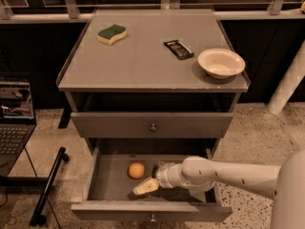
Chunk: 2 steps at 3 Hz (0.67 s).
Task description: Pick orange from middle drawer and place on counter
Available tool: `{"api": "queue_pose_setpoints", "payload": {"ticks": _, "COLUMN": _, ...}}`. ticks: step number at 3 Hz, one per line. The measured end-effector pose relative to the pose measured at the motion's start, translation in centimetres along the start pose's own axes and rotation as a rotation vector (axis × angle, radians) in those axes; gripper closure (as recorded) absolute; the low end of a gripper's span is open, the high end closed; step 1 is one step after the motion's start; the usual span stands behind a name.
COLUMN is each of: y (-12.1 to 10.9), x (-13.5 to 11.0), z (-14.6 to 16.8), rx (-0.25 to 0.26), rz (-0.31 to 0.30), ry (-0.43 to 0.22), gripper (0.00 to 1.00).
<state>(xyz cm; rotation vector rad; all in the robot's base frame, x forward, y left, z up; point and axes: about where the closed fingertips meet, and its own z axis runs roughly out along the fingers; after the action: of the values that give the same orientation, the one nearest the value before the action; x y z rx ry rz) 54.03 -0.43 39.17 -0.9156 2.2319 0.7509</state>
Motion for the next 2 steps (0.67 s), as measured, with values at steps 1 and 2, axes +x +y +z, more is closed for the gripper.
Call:
{"api": "queue_pose_setpoints", "payload": {"ticks": 1, "y": -0.7, "x": 0.2, "z": 1.2, "rx": 0.031, "rz": -0.013, "ry": -0.004, "gripper": 0.0}}
{"api": "queue_pose_setpoints", "payload": {"ticks": 2, "y": -1.5, "x": -0.5, "z": 3.9, "rx": 0.03, "rz": -0.056, "ry": -0.017, "gripper": 0.0}}
